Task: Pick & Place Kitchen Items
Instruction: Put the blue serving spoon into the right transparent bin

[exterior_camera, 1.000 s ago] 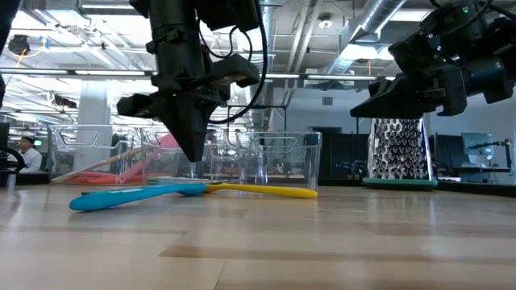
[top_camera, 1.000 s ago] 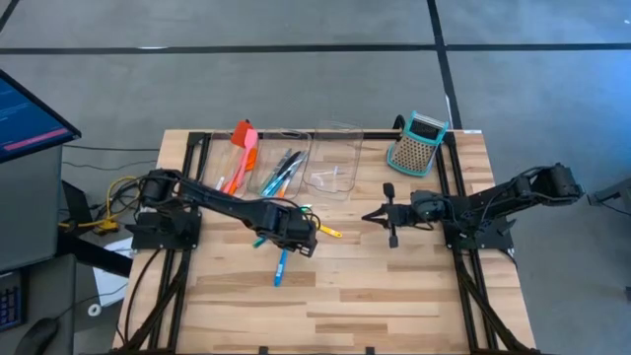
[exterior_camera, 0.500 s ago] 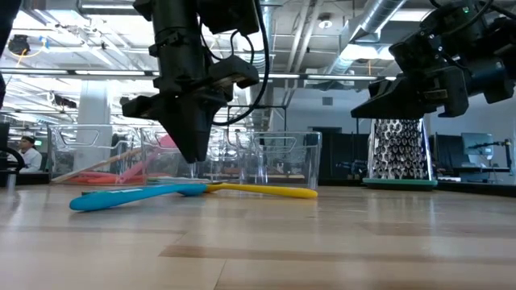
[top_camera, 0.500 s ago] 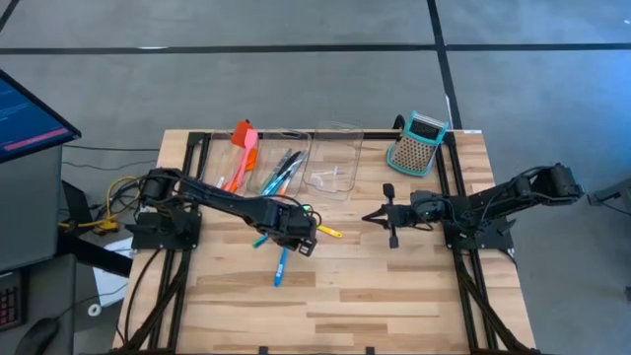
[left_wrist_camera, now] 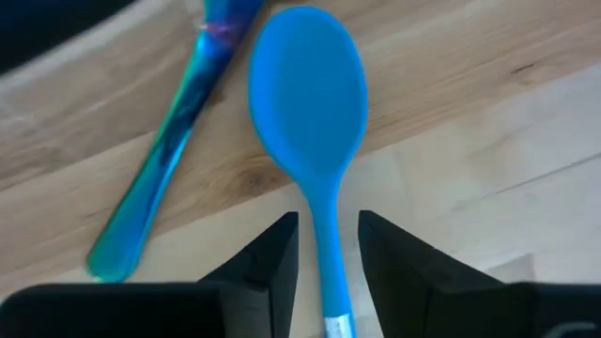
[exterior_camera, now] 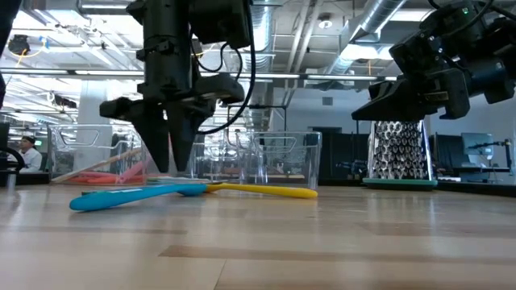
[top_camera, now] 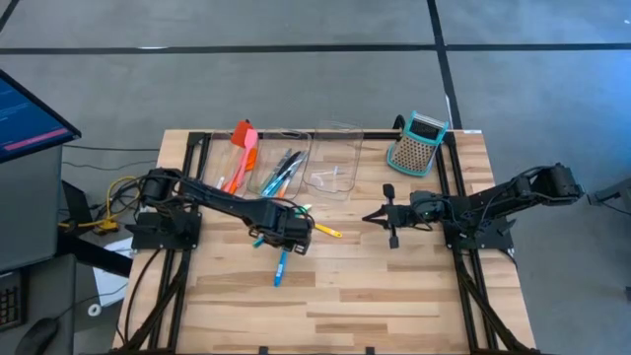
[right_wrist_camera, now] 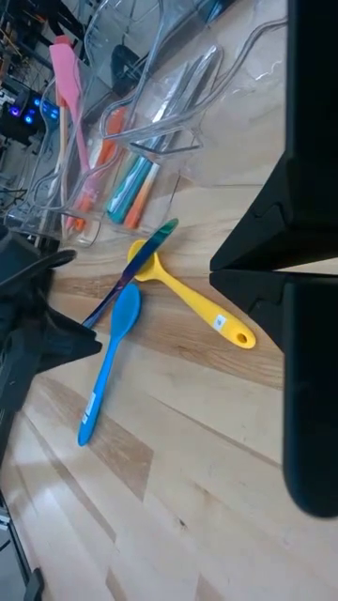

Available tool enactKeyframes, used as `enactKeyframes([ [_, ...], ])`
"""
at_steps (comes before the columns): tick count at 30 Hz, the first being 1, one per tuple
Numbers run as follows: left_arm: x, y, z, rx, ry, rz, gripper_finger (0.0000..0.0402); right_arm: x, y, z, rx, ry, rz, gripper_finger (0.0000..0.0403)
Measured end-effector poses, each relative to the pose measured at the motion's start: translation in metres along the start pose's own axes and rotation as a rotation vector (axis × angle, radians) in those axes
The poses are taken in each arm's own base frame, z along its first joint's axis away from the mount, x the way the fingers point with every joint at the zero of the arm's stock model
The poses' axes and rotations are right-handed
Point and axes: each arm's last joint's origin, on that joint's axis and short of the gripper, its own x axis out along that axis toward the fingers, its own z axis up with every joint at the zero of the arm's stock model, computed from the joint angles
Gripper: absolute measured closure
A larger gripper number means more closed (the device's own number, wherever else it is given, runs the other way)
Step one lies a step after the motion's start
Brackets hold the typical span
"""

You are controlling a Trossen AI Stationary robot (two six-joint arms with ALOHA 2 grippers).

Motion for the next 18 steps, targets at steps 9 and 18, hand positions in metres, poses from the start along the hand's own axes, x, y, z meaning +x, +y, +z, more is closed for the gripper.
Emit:
enactKeyframes([
  [9,0.016,0.010,-0.003,-0.039,0.000,0.005,0.0295,0.000,0.000,0.000,0.000,0.000,0.000,0.0403],
  [18,0.024,0.006,-0.002,-0.064,-0.020,-0.092,0.0295,0.000,0.000,0.000,0.000,0.000,0.001,0.0403],
])
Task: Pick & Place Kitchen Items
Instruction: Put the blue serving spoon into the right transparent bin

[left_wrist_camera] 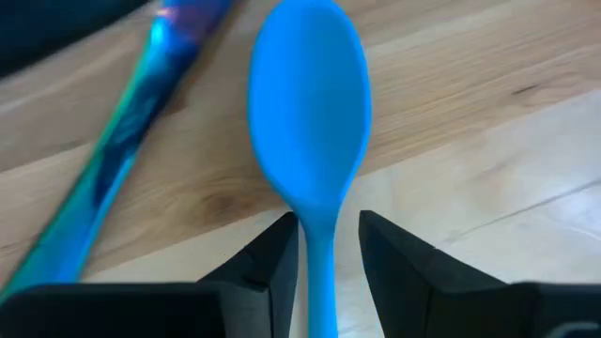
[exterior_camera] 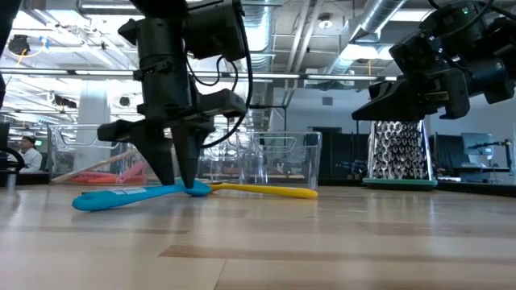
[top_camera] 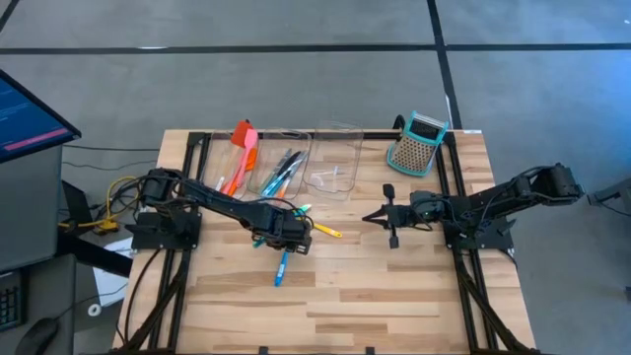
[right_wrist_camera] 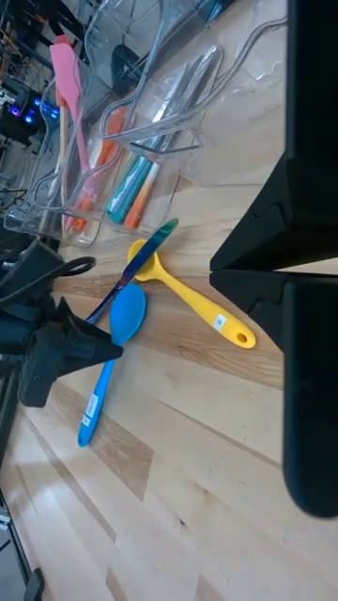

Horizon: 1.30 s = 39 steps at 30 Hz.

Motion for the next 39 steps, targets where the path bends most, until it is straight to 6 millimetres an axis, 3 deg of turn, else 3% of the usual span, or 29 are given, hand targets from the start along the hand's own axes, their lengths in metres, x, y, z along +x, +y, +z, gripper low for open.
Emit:
enactKeyframes([
  [23,0.013,0.013,-0.002,-0.053,-0.023,-0.007,0.0298,0.000,0.000,0.000,0.000,0.004,0.001,0.0403],
  [35,0.013,0.012,-0.010,-0.015,-0.043,-0.001,0.0389,0.000,0.000,0.000,0.000,0.004,0.001,0.0403],
  [39,0.013,0.010,-0.015,0.008,-0.062,-0.013,0.0390,0.000,0.000,0.000,0.000,0.004,0.001,0.0403],
])
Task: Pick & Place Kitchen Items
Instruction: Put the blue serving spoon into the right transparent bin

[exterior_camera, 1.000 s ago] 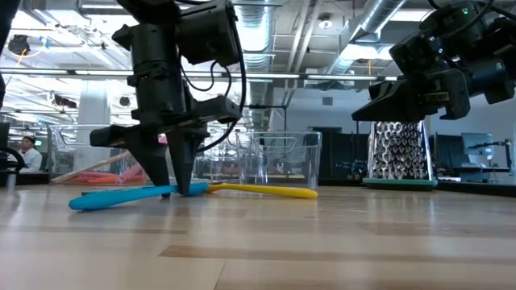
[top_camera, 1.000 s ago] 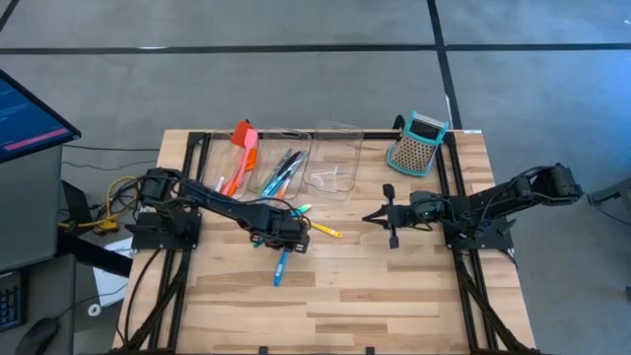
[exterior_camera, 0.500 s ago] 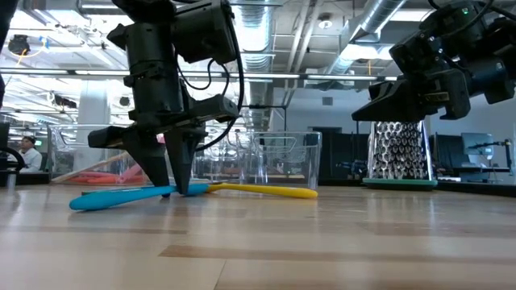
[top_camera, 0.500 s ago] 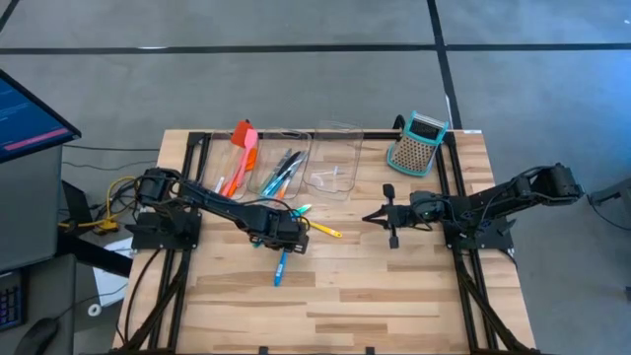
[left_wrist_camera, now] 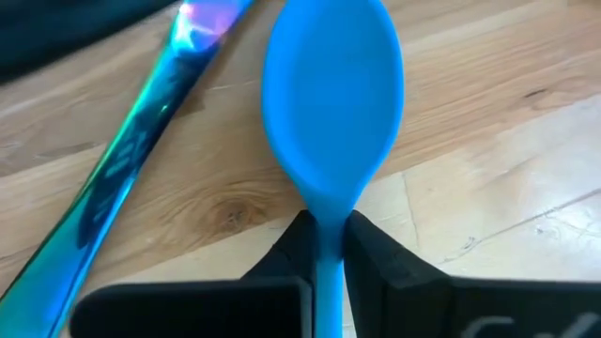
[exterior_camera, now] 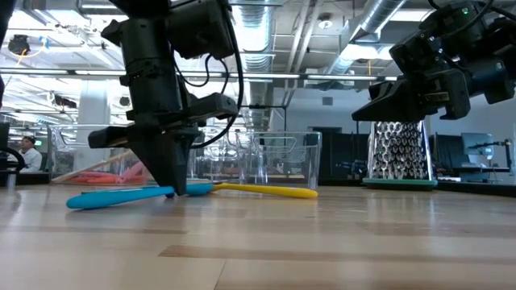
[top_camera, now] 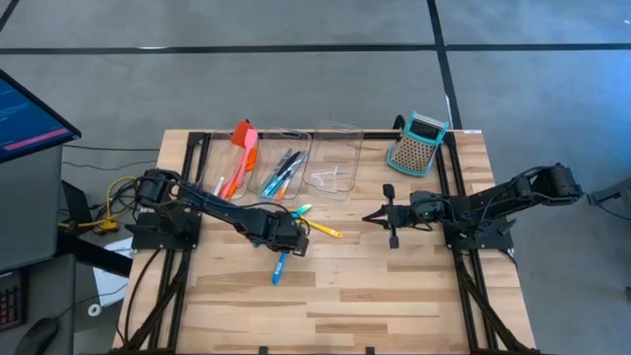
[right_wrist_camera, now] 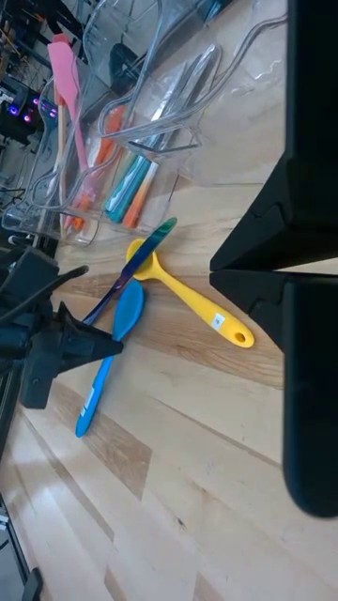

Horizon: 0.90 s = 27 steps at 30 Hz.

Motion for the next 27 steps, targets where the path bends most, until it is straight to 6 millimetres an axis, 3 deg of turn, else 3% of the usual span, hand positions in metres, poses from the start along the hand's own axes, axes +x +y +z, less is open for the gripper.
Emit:
enactKeyframes([
  [4,0.000,-0.001,-0.004,0.017,-0.004,-0.007,0.0394,0.000,0.000,0.000,0.000,0.000,0.000,0.0403],
  [9,-0.016,-0.001,-0.008,0.050,-0.005,-0.046,0.0395,0.000,0.000,0.000,0.008,0.000,0.000,0.0403],
  [22,-0.100,0.002,0.008,0.092,-0.238,-0.289,0.0395,0.000,0.000,0.000,0.008,0.000,0.001,0.0403],
  [27,-0.131,0.001,0.014,0.190,-0.349,-0.426,0.0395,0.000,0.000,0.000,0.008,0.000,0.000,0.0403],
])
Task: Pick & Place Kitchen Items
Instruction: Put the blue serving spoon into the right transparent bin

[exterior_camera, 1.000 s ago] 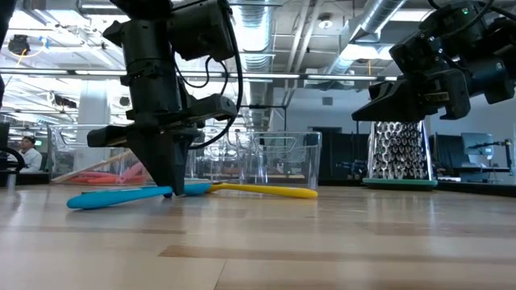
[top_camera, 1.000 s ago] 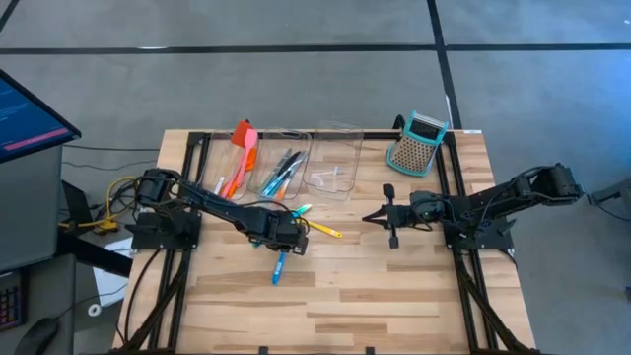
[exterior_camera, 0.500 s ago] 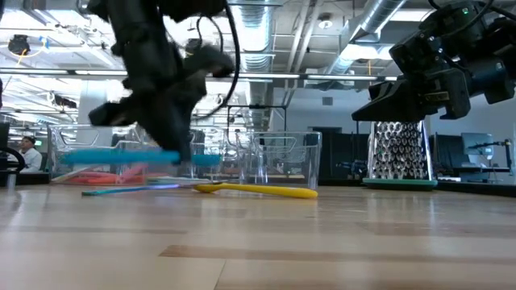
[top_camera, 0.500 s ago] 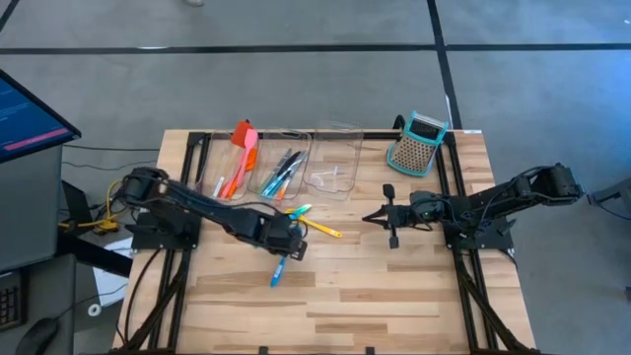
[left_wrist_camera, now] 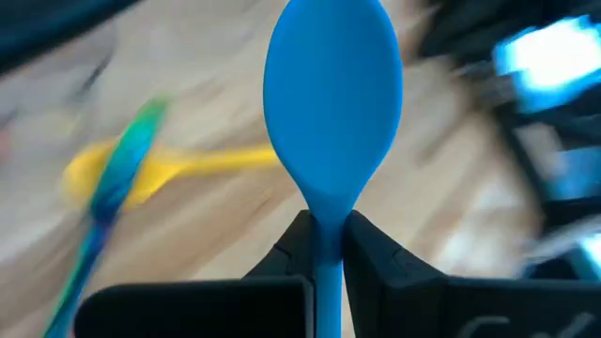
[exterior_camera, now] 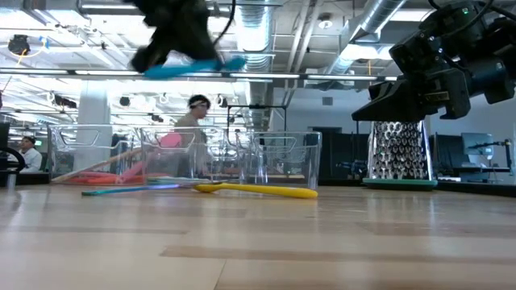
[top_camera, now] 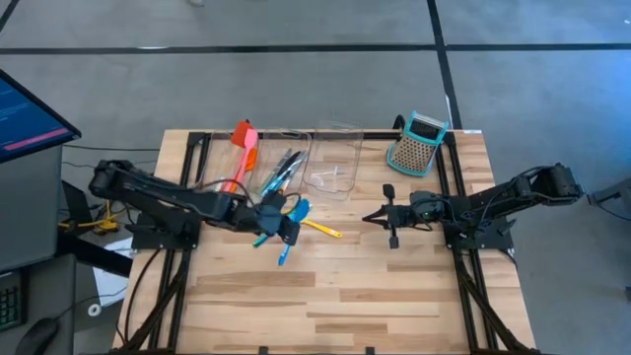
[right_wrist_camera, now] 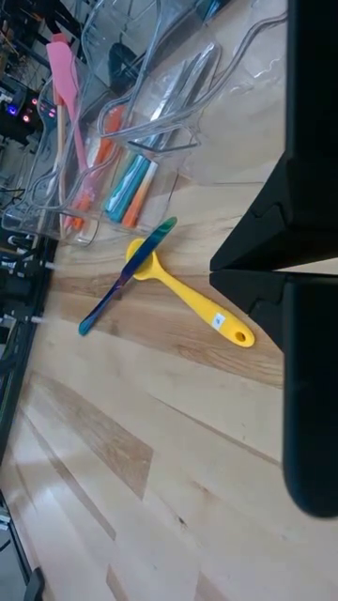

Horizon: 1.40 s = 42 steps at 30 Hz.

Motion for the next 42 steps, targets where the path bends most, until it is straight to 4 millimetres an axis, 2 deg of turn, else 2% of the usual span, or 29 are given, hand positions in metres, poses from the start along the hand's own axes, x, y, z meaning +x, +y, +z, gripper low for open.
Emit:
enactKeyframes([
  [5,-0.026,-0.020,0.022,0.130,-0.208,-0.219,0.0395,0.000,0.000,0.000,0.003,-0.004,-0.001,0.0403],
  [8,-0.041,-0.027,0.032,0.237,-0.339,-0.285,0.0395,0.000,-0.001,0.003,0.017,-0.028,-0.007,0.0403],
  [11,-0.052,-0.028,0.039,0.355,-0.432,-0.269,0.0395,0.000,-0.001,0.006,0.020,-0.062,-0.014,0.0403],
  [15,-0.056,-0.022,0.051,0.478,-0.544,-0.134,0.0395,-0.001,-0.003,0.011,0.022,-0.115,-0.030,0.0403],
  [17,-0.052,-0.015,0.063,0.508,-0.577,-0.068,0.0395,-0.001,-0.006,0.013,0.025,-0.141,-0.044,0.0403],
  [21,-0.028,0.004,0.095,0.541,-0.605,0.049,0.0395,-0.003,-0.013,0.021,0.033,-0.224,-0.093,0.0403],
  [24,-0.008,0.014,0.120,0.561,-0.635,0.029,0.0395,-0.004,-0.021,0.028,0.041,-0.292,-0.142,0.0403],
  [27,0.009,0.017,0.135,0.614,-0.693,-0.028,0.0395,-0.002,-0.031,0.039,0.110,-0.318,-0.226,0.0403],
  [31,0.025,0.013,0.138,0.712,-0.740,-0.105,0.0395,0.006,-0.039,0.054,0.141,-0.310,-0.271,0.0403],
  [35,0.033,0.006,0.132,0.751,-0.723,-0.195,0.0395,0.021,-0.044,0.070,0.138,-0.299,-0.267,0.0403],
  [39,0.034,0.000,0.124,0.782,-0.701,-0.245,0.0395,0.043,-0.047,0.073,0.166,-0.243,-0.253,0.0400],
  [42,0.033,-0.004,0.119,0.817,-0.699,-0.255,0.0395,0.061,-0.047,0.071,0.213,-0.206,-0.240,0.0378],
])
